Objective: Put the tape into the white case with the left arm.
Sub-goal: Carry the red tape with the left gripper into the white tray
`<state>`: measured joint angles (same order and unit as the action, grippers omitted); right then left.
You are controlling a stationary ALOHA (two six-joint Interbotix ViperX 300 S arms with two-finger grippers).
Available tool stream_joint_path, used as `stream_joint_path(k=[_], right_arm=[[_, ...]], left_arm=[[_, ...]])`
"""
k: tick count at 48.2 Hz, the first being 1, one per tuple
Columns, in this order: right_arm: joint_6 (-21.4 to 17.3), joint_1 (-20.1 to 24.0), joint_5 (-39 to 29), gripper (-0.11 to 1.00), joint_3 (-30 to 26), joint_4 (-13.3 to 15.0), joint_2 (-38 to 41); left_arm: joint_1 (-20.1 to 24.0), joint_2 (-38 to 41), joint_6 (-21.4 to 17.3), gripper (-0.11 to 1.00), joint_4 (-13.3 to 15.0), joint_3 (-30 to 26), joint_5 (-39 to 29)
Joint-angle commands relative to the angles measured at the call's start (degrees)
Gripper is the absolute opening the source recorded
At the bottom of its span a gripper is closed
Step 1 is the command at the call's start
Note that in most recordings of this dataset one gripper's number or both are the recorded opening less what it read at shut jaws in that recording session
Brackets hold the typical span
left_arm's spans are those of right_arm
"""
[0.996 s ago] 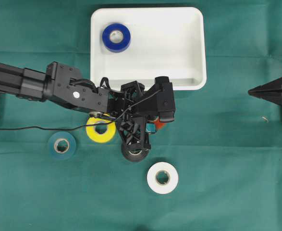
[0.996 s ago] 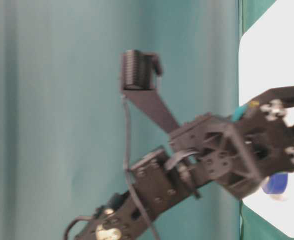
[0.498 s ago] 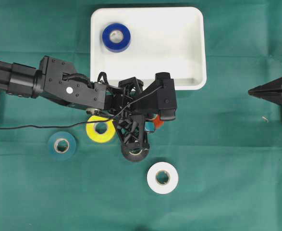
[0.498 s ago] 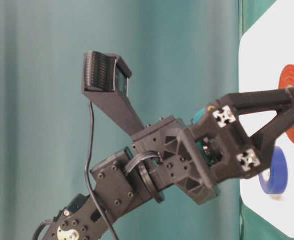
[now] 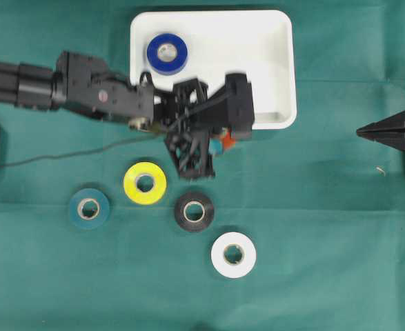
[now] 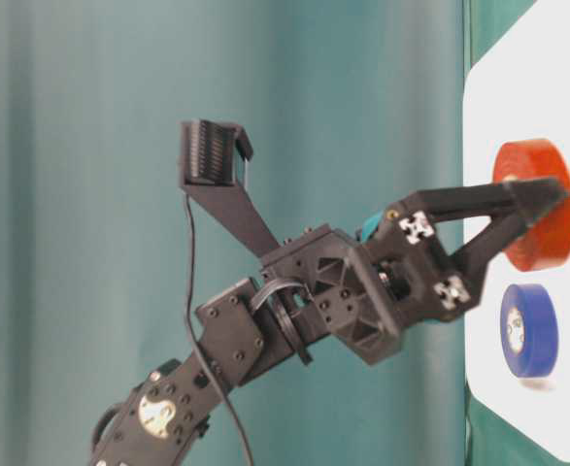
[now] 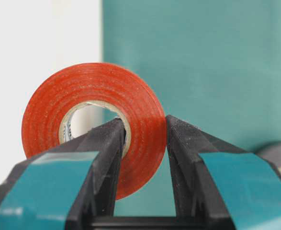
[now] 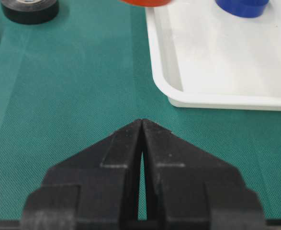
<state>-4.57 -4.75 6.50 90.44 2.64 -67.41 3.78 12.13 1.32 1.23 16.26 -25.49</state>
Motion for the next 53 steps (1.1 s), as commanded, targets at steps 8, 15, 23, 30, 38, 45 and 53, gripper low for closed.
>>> stream_joint_path(k=[8, 15, 23, 30, 38, 45, 53], right_arm=[[0.0, -0.09, 0.62, -0.09, -0.62, 0.18, 0.26], [0.0, -0.09, 0.62, -0.09, -0.62, 0.18, 0.26], [-0.09, -0.09, 0.62, -0.09, -0.62, 0.18, 0.26], [0.0, -0.09, 0.62, -0.09, -0.53, 0.18, 0.26], [0.0, -0.09, 0.62, -0.09, -0.53, 0.18, 0.35], [-0.09, -0.09, 0.62, -0.09, -0.62, 0.18, 0.26], [0.0, -0.09, 0.62, -0.09, -0.53, 0.18, 0.26]], left_arm=[[6.15, -2.37, -3.34, 0.25, -0.18, -1.05, 0.35], [8.7, -1.67, -4.66, 0.25, -0.18, -0.97, 0.62], [10.9, -0.79, -5.98, 0.25, -0.18, -0.97, 0.88], [12.13, -0.09, -6.94, 0.25, -0.18, -0.97, 2.11], [12.83, 0.62, -7.38, 0.25, -0.18, -0.97, 4.39], [13.45, 1.32, -7.38, 0.25, -0.18, -0.97, 5.27], [13.97, 2.46, -7.38, 0.25, -0.18, -0.97, 5.89]])
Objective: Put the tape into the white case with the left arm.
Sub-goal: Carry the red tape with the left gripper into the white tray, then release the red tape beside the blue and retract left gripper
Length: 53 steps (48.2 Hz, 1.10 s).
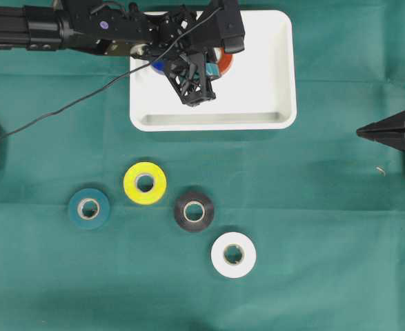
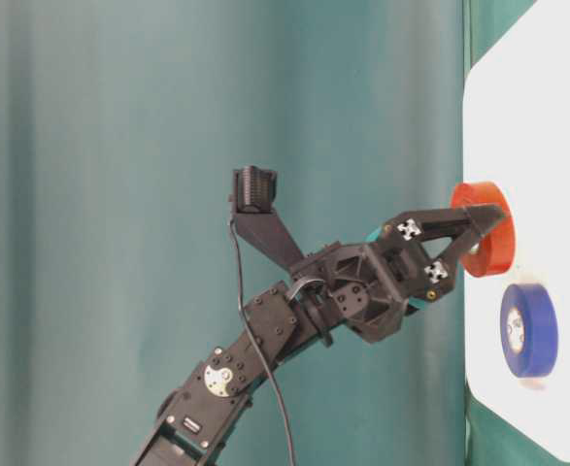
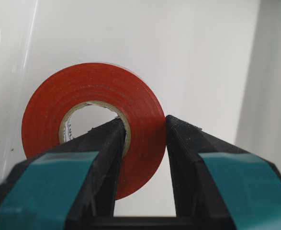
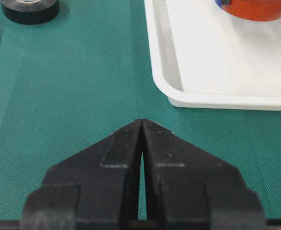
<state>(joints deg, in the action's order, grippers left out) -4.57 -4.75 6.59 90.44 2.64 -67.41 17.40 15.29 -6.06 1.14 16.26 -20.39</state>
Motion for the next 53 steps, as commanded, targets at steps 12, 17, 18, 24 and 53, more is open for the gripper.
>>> stream_joint_path(k=[12, 17, 18, 24, 53], right_arm=[[0.0, -0.09, 0.53, -0.09, -0.53, 0.18, 0.26], [0.0, -0.09, 0.53, -0.09, -0.53, 0.18, 0.26], [0.0, -0.09, 0.53, -0.09, -0.62, 0.18, 0.26], [-0.09, -0.09, 0.53, -0.09, -0.53, 0.18, 0.26], [0.0, -0.09, 0.53, -0.09, -0.53, 0.18, 0.26]], left_arm=[[0.62, -0.18, 0.0, 0.25, -0.09, -0.97, 1.05], [0.62, -0.18, 0.0, 0.36, -0.09, -0.79, 1.58], [0.7, -0.26, 0.0, 0.42, -0.09, -0.7, 1.67], [0.7, -0.35, -0.09, 0.8, -0.09, -0.53, 1.76], [-4.04, -10.63, 0.26, 0.93, 0.0, 6.86, 1.85]])
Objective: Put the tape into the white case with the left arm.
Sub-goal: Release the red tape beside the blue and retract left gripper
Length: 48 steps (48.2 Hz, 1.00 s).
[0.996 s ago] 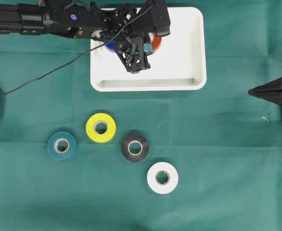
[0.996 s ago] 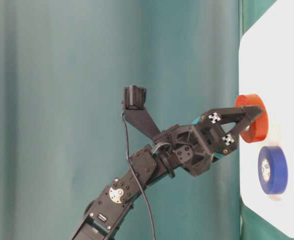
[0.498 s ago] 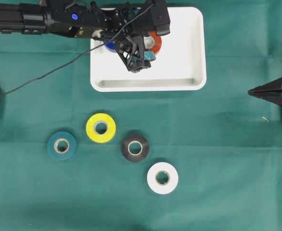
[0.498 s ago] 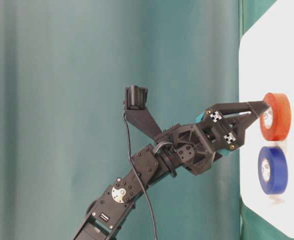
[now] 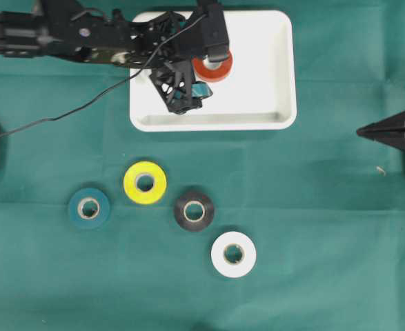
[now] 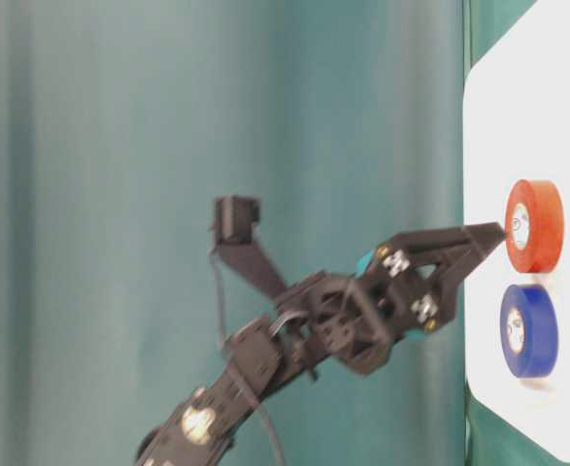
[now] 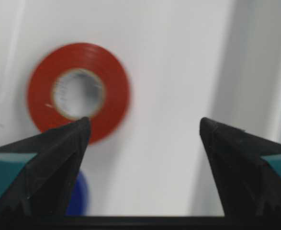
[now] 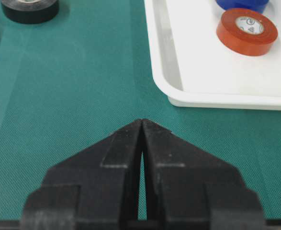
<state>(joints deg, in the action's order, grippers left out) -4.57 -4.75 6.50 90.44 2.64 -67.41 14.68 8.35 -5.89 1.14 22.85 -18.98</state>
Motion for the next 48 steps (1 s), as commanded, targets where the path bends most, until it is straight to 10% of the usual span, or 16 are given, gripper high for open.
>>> stream_joint_path(k=[1, 48], right_arm=[[0.0, -0.09, 0.62, -0.09, -0.53, 0.18, 0.26], [0.0, -0.09, 0.62, -0.09, -0.44, 0.18, 0.26]], left_arm=[[-1.76, -4.13, 0.09, 0.93, 0.0, 0.7, 0.44], [-10.99, -25.14, 0.18, 0.93, 0.18, 24.61, 9.4]])
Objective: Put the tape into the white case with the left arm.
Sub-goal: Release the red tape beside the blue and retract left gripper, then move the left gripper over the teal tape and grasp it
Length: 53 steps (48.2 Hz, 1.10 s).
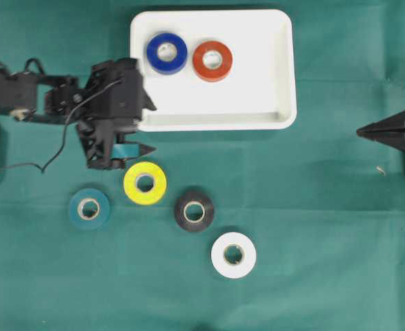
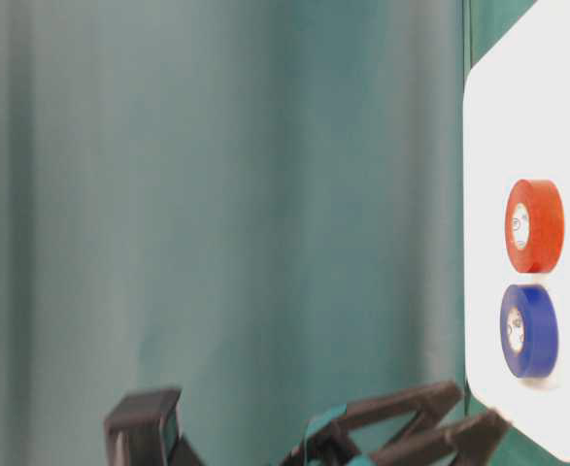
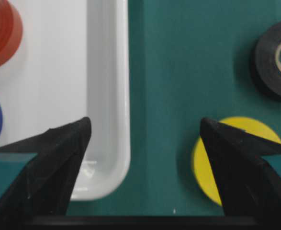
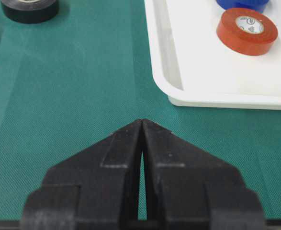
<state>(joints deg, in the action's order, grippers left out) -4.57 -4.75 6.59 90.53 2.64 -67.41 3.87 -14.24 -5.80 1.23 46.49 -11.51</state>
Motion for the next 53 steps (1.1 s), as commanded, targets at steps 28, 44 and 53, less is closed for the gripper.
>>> stream_joint_path(k=[28, 44, 53], right_arm=[[-0.09, -0.09, 0.62, -0.09, -0.53, 0.18, 0.26], [0.0, -0.09, 0.62, -0.09, -0.44, 0.18, 0.18], [0.0, -0.09, 0.62, -0.09, -0.44, 0.18, 0.18]], left_arm=[[-0.18, -14.41, 0.35, 0.93, 0.18, 14.15, 6.42], [-0.35, -16.52, 0.35, 0.93, 0.18, 16.61, 7.29], [-1.58, -16.61, 0.35, 0.93, 0.18, 16.52, 7.29]])
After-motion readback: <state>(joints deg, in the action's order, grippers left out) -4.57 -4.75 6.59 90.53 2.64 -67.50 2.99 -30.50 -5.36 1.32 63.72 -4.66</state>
